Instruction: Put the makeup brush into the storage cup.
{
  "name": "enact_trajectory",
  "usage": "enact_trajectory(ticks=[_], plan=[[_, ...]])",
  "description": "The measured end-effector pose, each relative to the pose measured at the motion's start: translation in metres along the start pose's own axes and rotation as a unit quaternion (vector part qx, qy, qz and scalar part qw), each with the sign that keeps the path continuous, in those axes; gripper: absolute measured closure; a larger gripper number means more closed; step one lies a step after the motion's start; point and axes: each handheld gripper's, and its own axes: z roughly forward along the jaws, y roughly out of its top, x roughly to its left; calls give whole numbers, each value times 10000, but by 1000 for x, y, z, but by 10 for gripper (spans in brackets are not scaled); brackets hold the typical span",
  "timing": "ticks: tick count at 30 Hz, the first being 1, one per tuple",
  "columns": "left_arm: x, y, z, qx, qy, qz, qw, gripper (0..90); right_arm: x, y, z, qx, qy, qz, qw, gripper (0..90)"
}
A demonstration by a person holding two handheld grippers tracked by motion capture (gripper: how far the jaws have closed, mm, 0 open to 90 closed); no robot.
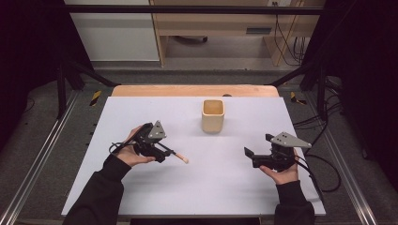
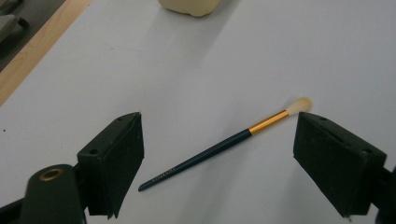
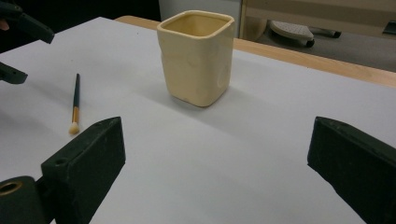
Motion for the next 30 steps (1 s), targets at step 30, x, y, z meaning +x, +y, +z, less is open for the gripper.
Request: enact_trajectory(ticks=[30], plan=[[0,-6,28,304,-261,331,9986,206,0,0,0,-8,12,9,10000,43]])
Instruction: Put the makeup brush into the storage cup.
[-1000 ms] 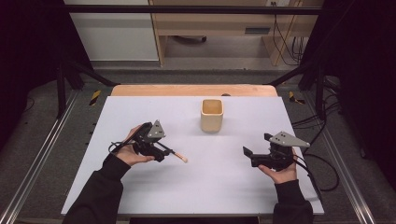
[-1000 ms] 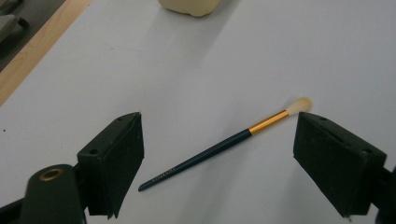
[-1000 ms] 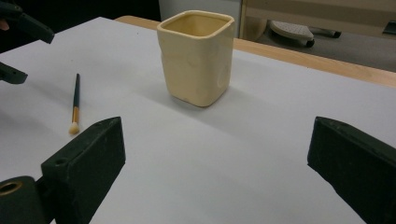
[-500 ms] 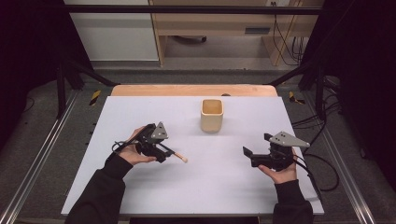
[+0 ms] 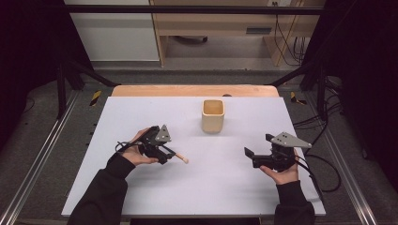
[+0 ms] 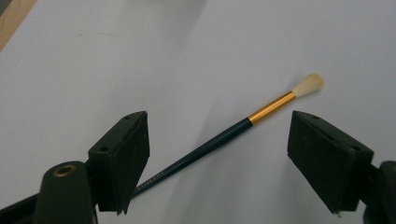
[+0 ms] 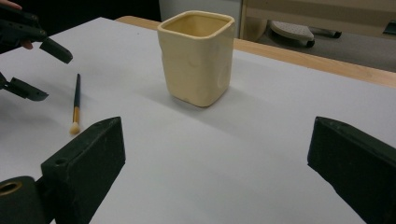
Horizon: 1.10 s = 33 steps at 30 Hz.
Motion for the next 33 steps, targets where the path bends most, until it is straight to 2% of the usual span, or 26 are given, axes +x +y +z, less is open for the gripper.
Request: enact_trajectory(ticks=[12,21,26,33], plan=[[-2,-1,8,116,31,196,9997,251,0,0,0,16,0,1,10000,43],[-3,-2,13,183,29,323,9993,327,1,0,1,29,12,-2,10000,43],[-4,-4,18,206,-14,274,9994,368,1,-1,2,40,16,-4,10000,42],[-4,-3,22,278,-64,334,9990,447,1,0,1,37,24,1,10000,42]])
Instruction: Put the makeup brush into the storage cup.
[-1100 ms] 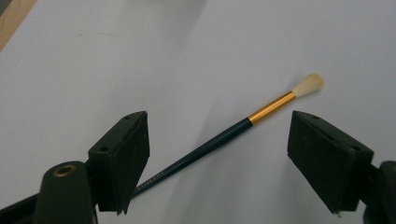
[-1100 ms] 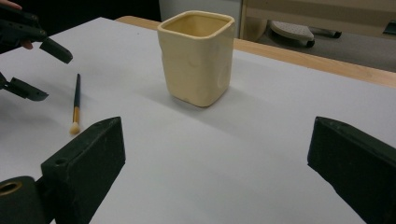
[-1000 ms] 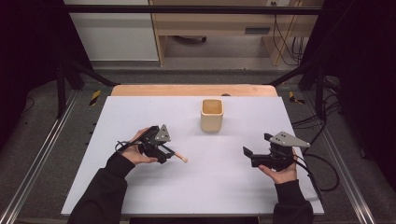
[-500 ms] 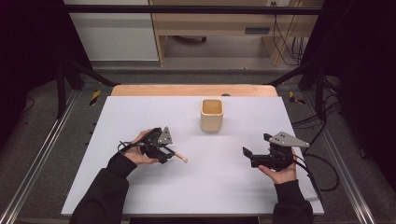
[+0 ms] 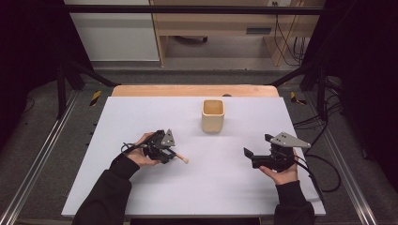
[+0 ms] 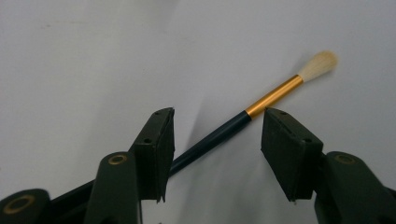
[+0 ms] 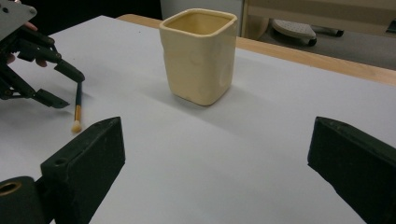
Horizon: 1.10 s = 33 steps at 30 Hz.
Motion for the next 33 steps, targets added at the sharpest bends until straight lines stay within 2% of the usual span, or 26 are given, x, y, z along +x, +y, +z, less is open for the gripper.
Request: enact_trajectory(ticks=[1,3,10,21,33], plan=[[0,0,1,-36,-4,-56,10000,456,0,0,0,0,-1,-1,10000,42],[1,0,1,19,-10,-15,10000,472,0,0,0,-1,1,0,10000,42],[1,-1,4,22,-27,-68,10000,519,0,0,0,1,1,-2,10000,42],[2,-2,6,65,-180,-136,9997,610,0,0,0,6,1,-2,10000,42],[2,-1,6,100,-262,-222,9994,658,0,0,0,6,-1,0,10000,42]])
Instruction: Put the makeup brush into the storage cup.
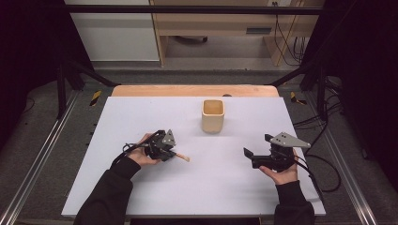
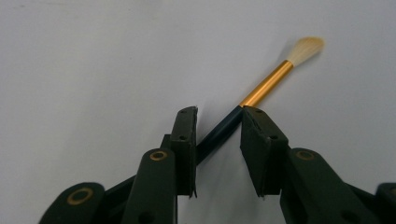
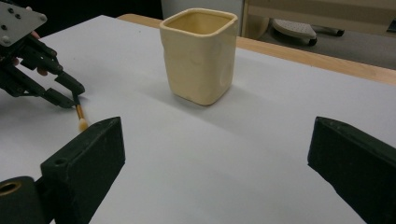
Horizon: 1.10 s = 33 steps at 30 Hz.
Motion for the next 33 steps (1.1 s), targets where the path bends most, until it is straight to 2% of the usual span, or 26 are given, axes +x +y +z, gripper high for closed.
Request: enact_trajectory(ticks=[20,33], plan=[[-1,0,-3,231,-12,-71,9997,772,0,0,1,10,2,-6,10000,42],[-1,1,-4,382,-61,-343,9987,818,1,-1,1,20,7,-9,10000,41]])
